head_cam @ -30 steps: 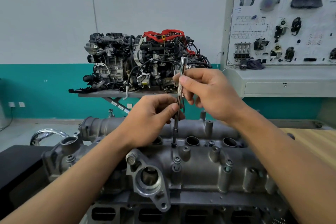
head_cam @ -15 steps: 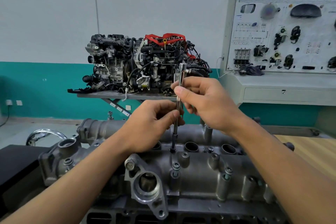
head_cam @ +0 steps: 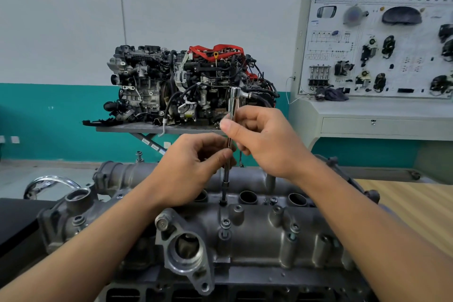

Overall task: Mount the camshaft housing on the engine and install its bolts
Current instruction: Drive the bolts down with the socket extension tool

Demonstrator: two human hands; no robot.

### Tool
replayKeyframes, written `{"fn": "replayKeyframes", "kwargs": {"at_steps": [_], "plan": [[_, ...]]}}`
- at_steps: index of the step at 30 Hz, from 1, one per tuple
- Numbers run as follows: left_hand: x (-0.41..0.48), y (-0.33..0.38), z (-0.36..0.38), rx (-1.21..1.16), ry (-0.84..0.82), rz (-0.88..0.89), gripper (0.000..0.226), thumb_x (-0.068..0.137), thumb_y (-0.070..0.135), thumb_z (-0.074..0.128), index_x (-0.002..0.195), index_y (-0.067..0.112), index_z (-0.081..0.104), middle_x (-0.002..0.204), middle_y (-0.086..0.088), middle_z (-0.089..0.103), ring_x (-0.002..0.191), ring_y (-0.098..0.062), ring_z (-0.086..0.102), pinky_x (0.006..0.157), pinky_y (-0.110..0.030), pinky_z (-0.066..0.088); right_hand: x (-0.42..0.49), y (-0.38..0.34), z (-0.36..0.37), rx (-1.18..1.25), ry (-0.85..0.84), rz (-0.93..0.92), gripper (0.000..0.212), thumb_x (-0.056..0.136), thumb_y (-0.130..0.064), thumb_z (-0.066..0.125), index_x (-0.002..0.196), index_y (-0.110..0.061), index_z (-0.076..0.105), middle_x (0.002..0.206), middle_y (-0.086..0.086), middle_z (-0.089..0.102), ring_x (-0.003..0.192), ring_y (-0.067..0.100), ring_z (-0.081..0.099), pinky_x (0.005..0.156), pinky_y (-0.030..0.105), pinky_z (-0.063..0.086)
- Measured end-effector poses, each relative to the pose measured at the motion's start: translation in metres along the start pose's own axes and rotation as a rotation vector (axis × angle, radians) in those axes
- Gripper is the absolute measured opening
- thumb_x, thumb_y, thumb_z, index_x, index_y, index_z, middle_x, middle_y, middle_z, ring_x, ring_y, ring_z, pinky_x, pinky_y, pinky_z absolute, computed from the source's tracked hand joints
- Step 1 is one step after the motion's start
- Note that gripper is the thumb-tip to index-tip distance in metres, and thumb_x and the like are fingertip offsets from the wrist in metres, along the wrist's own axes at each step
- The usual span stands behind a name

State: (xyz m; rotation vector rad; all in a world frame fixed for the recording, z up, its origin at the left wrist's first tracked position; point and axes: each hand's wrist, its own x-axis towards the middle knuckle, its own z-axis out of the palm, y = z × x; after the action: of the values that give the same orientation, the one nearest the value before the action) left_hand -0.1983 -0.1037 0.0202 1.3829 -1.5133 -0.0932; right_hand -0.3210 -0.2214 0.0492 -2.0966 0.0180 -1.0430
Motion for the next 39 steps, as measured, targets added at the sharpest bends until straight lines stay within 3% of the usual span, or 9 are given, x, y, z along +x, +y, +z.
{"fn": "replayKeyframes", "kwargs": {"at_steps": [4, 9, 15, 20, 23, 27, 31, 34, 39], "plan": [[0.000, 0.006, 0.000, 0.009, -0.067, -0.004, 0.017, 0.099, 0.003, 0.054, 0.101, 0.008, 0.070, 0.084, -0.001, 0.076, 0.075, 0.005, 0.067, 0.067, -0.008, 0.046, 0.001, 0.000, -0.002, -0.016, -0.034, 0.015, 0.023, 0.100, -0.014, 0.055, 0.091, 0.006, 0.066, 0.053, -0.004, 0.050, 0.053, 0.010, 0.044, 0.055, 0.019, 0.041], [0.000, 0.004, 0.000, 0.007, 0.062, -0.001, 0.027, 0.077, 0.034, 0.076, 0.085, 0.009, 0.070, 0.075, -0.012, 0.073, 0.062, -0.021, 0.061, 0.062, -0.035, 0.051, 0.000, 0.000, 0.000, -0.042, 0.065, 0.007, 0.023, 0.087, -0.022, 0.074, 0.070, -0.019, 0.061, 0.048, -0.011, 0.052, 0.044, 0.003, 0.042, 0.045, 0.015, 0.037], [-0.001, 0.001, -0.001, 0.033, 0.031, -0.014, 0.007, 0.092, 0.011, 0.068, 0.089, 0.007, 0.073, 0.079, 0.000, 0.077, 0.072, -0.007, 0.071, 0.065, -0.018, 0.053, -0.001, -0.001, -0.001, -0.018, -0.004, 0.004, 0.023, 0.087, -0.034, 0.071, 0.086, -0.011, 0.068, 0.055, 0.003, 0.054, 0.051, 0.011, 0.046, 0.051, 0.025, 0.042], [-0.002, 0.005, -0.001, 0.047, -0.036, -0.013, 0.017, 0.098, 0.007, 0.058, 0.098, 0.017, 0.072, 0.086, 0.003, 0.077, 0.080, 0.002, 0.070, 0.068, -0.008, 0.047, 0.000, 0.002, -0.001, 0.009, -0.050, 0.014, 0.016, 0.097, -0.014, 0.056, 0.092, -0.004, 0.068, 0.051, -0.008, 0.051, 0.051, 0.008, 0.043, 0.053, 0.019, 0.040], [-0.001, 0.004, -0.001, 0.026, 0.022, 0.013, 0.007, 0.091, 0.017, 0.069, 0.094, 0.013, 0.074, 0.084, -0.006, 0.077, 0.077, -0.012, 0.071, 0.069, -0.027, 0.055, -0.001, 0.002, 0.001, -0.033, -0.022, 0.004, 0.016, 0.094, -0.018, 0.064, 0.078, -0.014, 0.066, 0.050, -0.009, 0.054, 0.048, 0.007, 0.045, 0.051, 0.017, 0.040], [-0.001, 0.003, -0.001, 0.001, 0.053, 0.008, 0.024, 0.080, 0.025, 0.079, 0.094, 0.007, 0.073, 0.081, -0.018, 0.074, 0.074, -0.038, 0.066, 0.072, -0.048, 0.055, -0.001, 0.001, 0.000, -0.055, 0.063, -0.004, 0.024, 0.084, -0.026, 0.078, 0.071, -0.018, 0.059, 0.050, -0.009, 0.053, 0.045, 0.003, 0.043, 0.045, 0.014, 0.036], [0.000, 0.000, -0.002, -0.003, 0.064, 0.022, 0.020, 0.079, 0.018, 0.080, 0.088, 0.002, 0.073, 0.077, -0.011, 0.075, 0.065, -0.016, 0.067, 0.068, -0.031, 0.055, -0.002, 0.002, 0.002, -0.081, 0.086, -0.001, 0.031, 0.081, -0.034, 0.080, 0.070, -0.015, 0.058, 0.050, -0.010, 0.052, 0.046, 0.003, 0.042, 0.045, 0.014, 0.035], [0.000, -0.003, -0.002, 0.018, 0.034, 0.022, 0.008, 0.088, 0.012, 0.073, 0.093, 0.006, 0.074, 0.082, -0.005, 0.077, 0.075, -0.014, 0.072, 0.069, -0.024, 0.056, -0.003, 0.001, 0.002, -0.042, 0.001, 0.005, 0.026, 0.084, -0.038, 0.074, 0.083, -0.013, 0.064, 0.056, -0.001, 0.056, 0.050, 0.008, 0.047, 0.049, 0.019, 0.040], [0.000, -0.004, -0.002, 0.054, -0.006, 0.018, 0.015, 0.094, 0.008, 0.064, 0.093, 0.020, 0.073, 0.083, 0.010, 0.076, 0.074, 0.003, 0.068, 0.066, -0.011, 0.049, -0.002, 0.000, 0.001, -0.020, -0.057, -0.010, 0.018, 0.095, -0.019, 0.056, 0.091, -0.006, 0.068, 0.054, -0.013, 0.053, 0.053, 0.004, 0.046, 0.055, 0.021, 0.042]]}}
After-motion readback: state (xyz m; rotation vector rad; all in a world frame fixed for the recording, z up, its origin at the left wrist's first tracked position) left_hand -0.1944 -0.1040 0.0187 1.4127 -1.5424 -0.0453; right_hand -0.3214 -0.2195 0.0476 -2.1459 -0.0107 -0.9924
